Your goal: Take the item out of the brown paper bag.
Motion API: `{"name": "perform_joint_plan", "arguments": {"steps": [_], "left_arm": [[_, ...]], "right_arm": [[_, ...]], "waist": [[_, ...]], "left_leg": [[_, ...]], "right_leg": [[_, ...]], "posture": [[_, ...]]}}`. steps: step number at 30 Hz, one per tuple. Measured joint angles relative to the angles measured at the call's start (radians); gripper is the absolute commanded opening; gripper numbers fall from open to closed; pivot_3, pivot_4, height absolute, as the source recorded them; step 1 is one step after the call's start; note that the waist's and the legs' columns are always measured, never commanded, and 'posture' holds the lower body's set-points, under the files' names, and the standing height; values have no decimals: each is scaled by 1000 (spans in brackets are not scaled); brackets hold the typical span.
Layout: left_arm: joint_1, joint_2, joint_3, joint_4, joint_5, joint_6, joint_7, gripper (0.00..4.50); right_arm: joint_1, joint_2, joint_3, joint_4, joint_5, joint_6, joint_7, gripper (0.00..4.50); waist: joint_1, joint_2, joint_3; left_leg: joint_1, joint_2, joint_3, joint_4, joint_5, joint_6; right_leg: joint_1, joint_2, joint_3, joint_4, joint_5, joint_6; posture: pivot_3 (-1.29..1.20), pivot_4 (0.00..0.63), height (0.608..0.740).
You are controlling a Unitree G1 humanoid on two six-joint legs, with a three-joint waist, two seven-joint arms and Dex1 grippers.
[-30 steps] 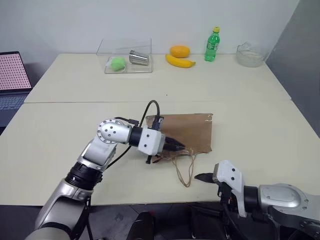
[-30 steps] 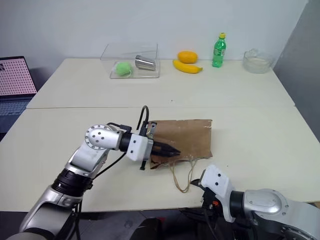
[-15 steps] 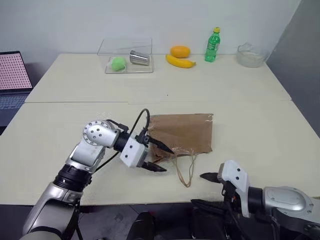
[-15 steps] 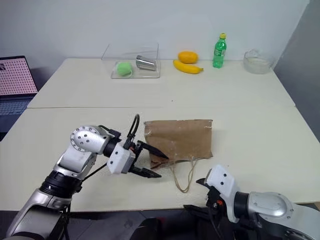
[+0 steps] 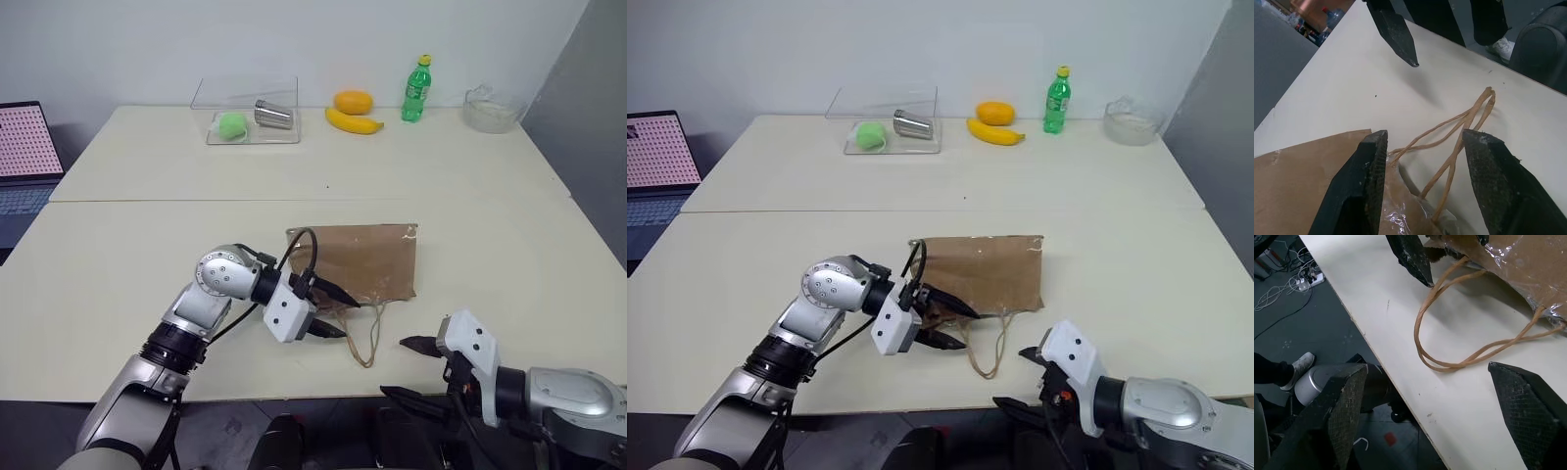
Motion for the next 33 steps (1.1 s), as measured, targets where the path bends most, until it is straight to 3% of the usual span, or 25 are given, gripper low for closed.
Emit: {"name": "perform_joint_plan", "arguments": {"steps": [13, 33], "left_arm": [[3, 48, -8, -13, -73, 6, -48, 2537], [-4, -15, -65, 19, 17, -77, 28, 2537]], "right_arm": [[35, -53, -3, 0, 11, -63, -19, 4162], [-9, -48, -26, 0, 44, -132, 6, 4162]], "waist": [[0, 0, 0], [0, 0, 0]], "left_leg": [[0, 0, 0, 0, 0, 0], [1, 0, 0, 0, 0, 0]], "right_leg": [[0, 0, 0, 0, 0, 0], [1, 0, 0, -1, 0, 1]], "posture": [[0, 150, 740], [0, 150, 740]]}}
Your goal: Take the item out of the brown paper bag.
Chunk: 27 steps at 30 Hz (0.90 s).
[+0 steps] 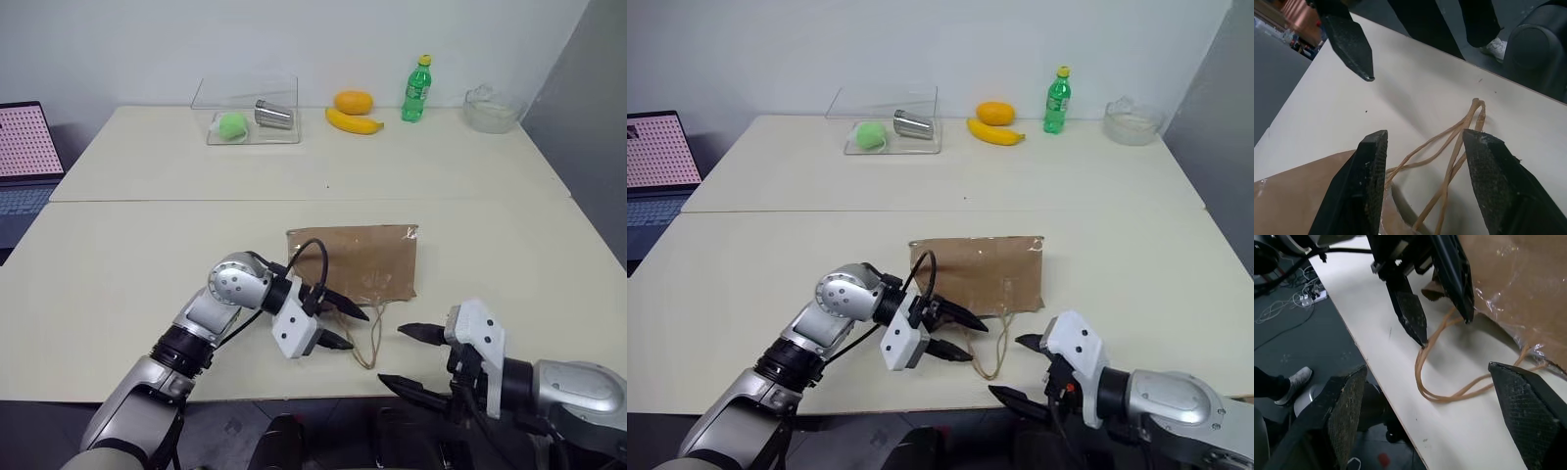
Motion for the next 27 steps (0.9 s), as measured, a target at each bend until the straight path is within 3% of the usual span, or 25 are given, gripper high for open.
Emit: {"name": "perform_joint_plan", "arguments": {"steps": [9, 27], "left_arm": [[-15, 17, -4, 1, -65, 35, -46, 2537], [-30, -16, -12, 46, 0, -24, -24, 2537]], "right_arm": [[7, -19, -19, 0, 37, -14, -2, 4162], [9, -34, -41, 0, 47, -14, -6, 4162]], "waist": [[0, 0, 0], [0, 0, 0]], "left_leg": [[0, 0, 0, 0, 0, 0], [0, 0, 0, 0, 0, 0]], "right_leg": [[0, 0, 0, 0, 0, 0], [0, 0, 0, 0, 0, 0]], "posture": [[0, 150, 740], [0, 150, 740]]}}
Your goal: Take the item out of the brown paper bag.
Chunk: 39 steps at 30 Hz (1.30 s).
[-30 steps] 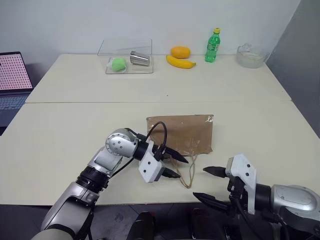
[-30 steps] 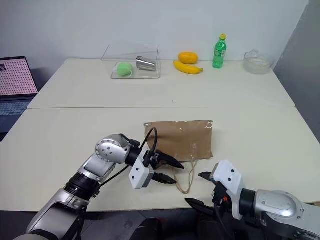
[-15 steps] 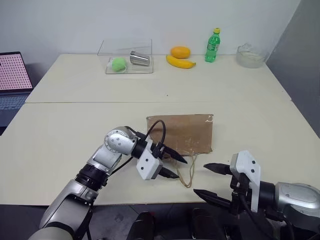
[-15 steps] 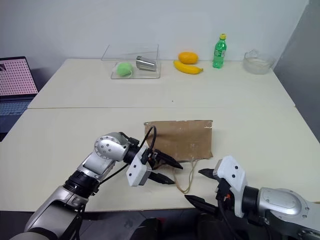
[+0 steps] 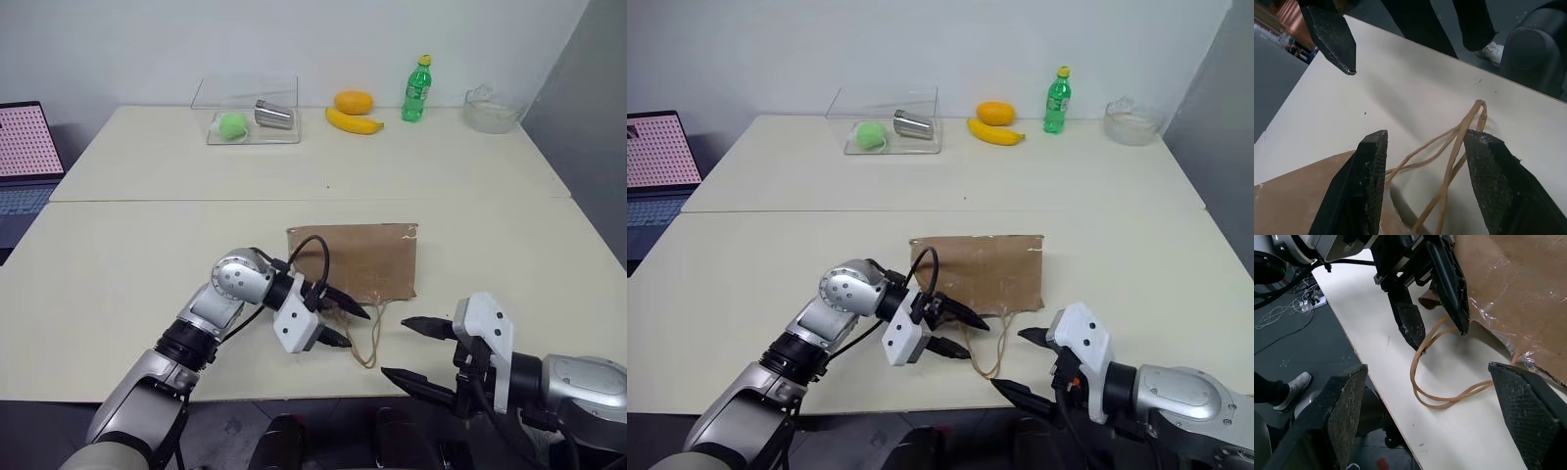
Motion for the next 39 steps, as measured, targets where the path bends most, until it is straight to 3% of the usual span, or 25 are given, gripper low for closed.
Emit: {"name": "perform_joint_plan", "arguments": {"steps": [8, 11, 17, 18, 31, 39], "left_arm": [[0, -10, -27, 2, 15, -1, 10, 2537], [1, -17, -45, -14, 14, 10, 10, 1929], [1, -21, -53, -35, 6, 63, 28, 102], [0, -26, -51, -39, -1, 91, 34, 25], [-78, -68, 45, -68, -24, 375, 180, 25], [-83, -71, 48, -72, -21, 395, 186, 25]], "right_arm": [[2, 0, -4, 0, 0, 0, 0, 4162], [2, 0, -4, 0, -2, 0, 0, 4162], [4, 0, -3, 0, -9, 0, 0, 4162], [3, 0, -1, 0, -10, 0, 0, 4162], [-95, -15, 146, 0, -54, 17, 21, 4162], [-284, 112, 298, -1, -64, 141, 2, 4162]], "waist": [[0, 0, 0], [0, 0, 0], [0, 0, 0], [0, 0, 0], [-1, 0, 0], [-1, -1, 0]], "left_leg": [[0, 0, 0, 0, 0, 0], [0, 0, 0, 0, 0, 0], [0, 0, 0, 0, 0, 0], [0, 0, 0, 0, 0, 0], [0, 0, 0, 0, 0, 0], [0, 0, -1, 0, 0, 0]], "right_leg": [[0, 0, 0, 0, 0, 0], [0, 0, 0, 0, 0, 0], [0, 0, 0, 0, 0, 1], [0, 0, 0, 0, -1, 1], [0, 0, 0, 0, -1, 2], [0, 0, 0, -1, -1, 2]], "posture": [[0, 150, 740], [0, 150, 740], [0, 150, 740], [0, 150, 740], [0, 150, 740], [0, 150, 740]]}}
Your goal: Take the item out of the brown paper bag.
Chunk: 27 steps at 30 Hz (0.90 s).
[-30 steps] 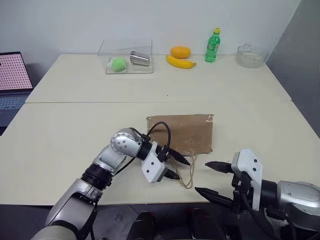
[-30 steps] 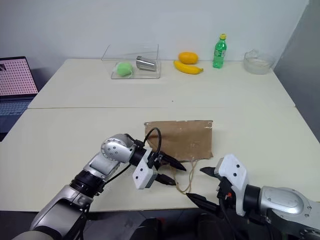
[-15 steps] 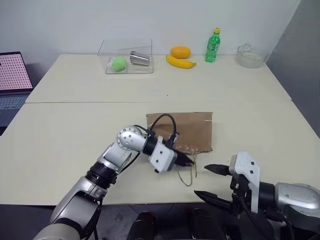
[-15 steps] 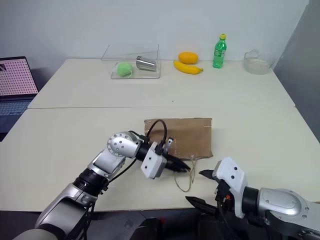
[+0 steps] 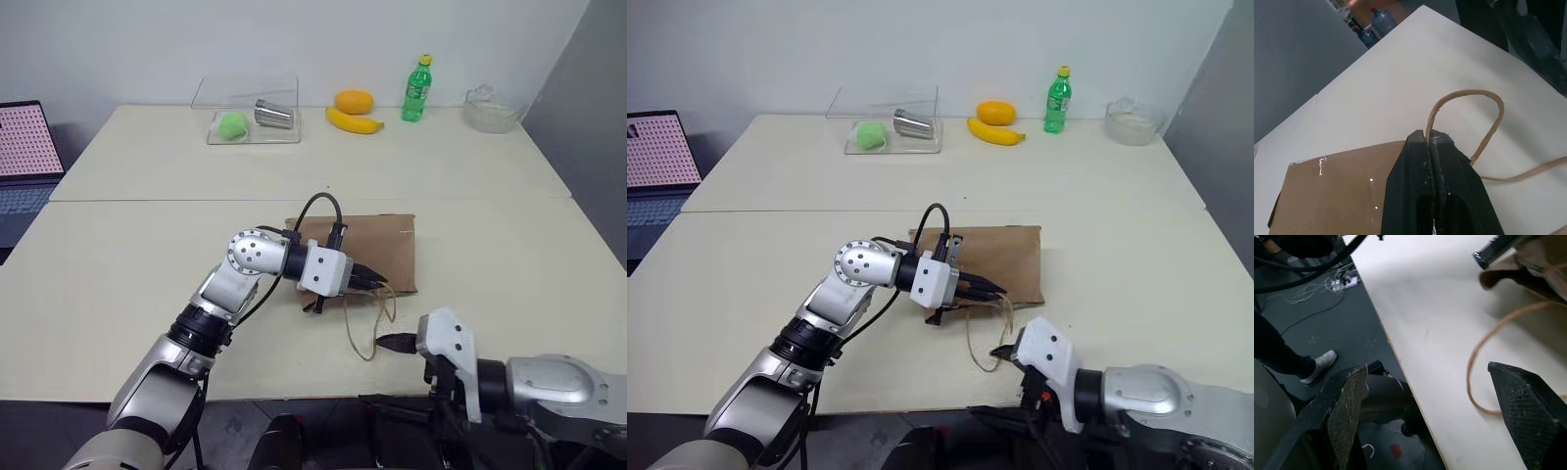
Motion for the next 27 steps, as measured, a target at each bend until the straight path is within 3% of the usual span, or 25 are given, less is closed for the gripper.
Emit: {"name": "perform_joint_plan", "arguments": {"steps": [7, 8, 11, 19, 27], "left_arm": [[-4, -1, 2, -2, 2, 2, 1, 25], [-4, -1, 2, -3, 2, 3, 1, 8], [-4, 0, 3, -4, 2, 5, 9, 0], [-4, 4, 7, -5, 2, 16, 15, 0], [-42, 5, 29, 4, 19, 30, 37, 0]], "right_arm": [[-169, 208, 133, 82, -146, 143, -11, 4162], [-178, 229, 141, 105, -166, 155, -10, 3978], [-186, 278, 169, 166, -233, 188, -10, 3194], [-164, 357, 173, 199, -339, 243, -4, 164], [-154, 382, 168, 202, -407, 250, 38, 28]], "waist": [[1, 0, 0], [1, 0, 0], [1, 0, 0], [0, 0, 0], [0, 0, 0]], "left_leg": [[0, 0, -1, 0, 0, 0], [0, 0, 0, 0, 0, 0], [0, 0, -1, -1, 0, 0], [0, 0, -1, -1, 0, 0], [0, 0, -1, -1, 0, 0]], "right_leg": [[0, 0, 0, 0, 0, -1], [0, 0, 0, 0, 0, -1], [-1, 0, 0, 0, 1, -1], [-1, 0, 0, 0, 1, -1], [-1, 0, -1, 0, 0, 0]], "posture": [[0, 150, 740], [0, 150, 740], [0, 150, 740], [0, 150, 740], [0, 150, 740]]}}
